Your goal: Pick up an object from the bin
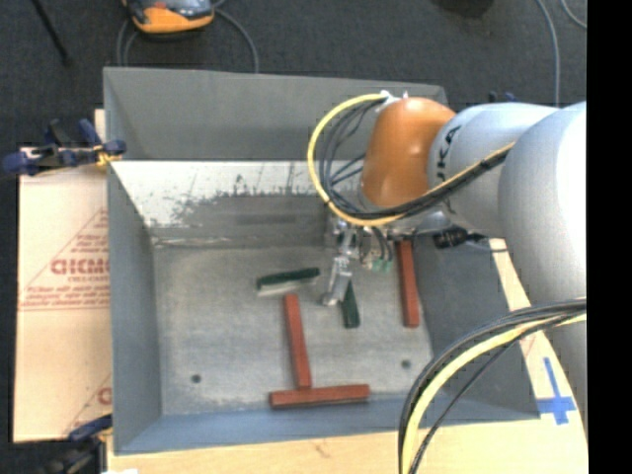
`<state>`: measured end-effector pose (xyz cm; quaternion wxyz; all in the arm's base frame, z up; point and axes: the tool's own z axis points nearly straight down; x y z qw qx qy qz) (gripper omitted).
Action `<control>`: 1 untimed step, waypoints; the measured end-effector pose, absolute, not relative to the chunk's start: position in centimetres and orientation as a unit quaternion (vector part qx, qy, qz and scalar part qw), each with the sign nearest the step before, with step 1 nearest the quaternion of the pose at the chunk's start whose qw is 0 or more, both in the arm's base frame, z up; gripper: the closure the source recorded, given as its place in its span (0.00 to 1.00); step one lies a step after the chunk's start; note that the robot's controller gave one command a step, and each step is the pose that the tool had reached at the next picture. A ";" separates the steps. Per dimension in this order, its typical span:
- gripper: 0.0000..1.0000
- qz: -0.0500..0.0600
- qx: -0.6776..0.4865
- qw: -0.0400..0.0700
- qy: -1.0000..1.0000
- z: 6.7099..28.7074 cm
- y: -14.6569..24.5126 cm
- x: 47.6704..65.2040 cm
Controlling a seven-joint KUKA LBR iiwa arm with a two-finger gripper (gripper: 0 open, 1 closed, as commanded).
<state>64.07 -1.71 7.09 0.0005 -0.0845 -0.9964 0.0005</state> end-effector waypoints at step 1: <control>0.00 0.001 -0.084 0.000 -0.996 7.1 -1.7 64.1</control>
Offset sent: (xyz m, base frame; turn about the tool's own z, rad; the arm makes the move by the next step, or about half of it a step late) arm -0.0044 0.0799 0.0031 -0.0269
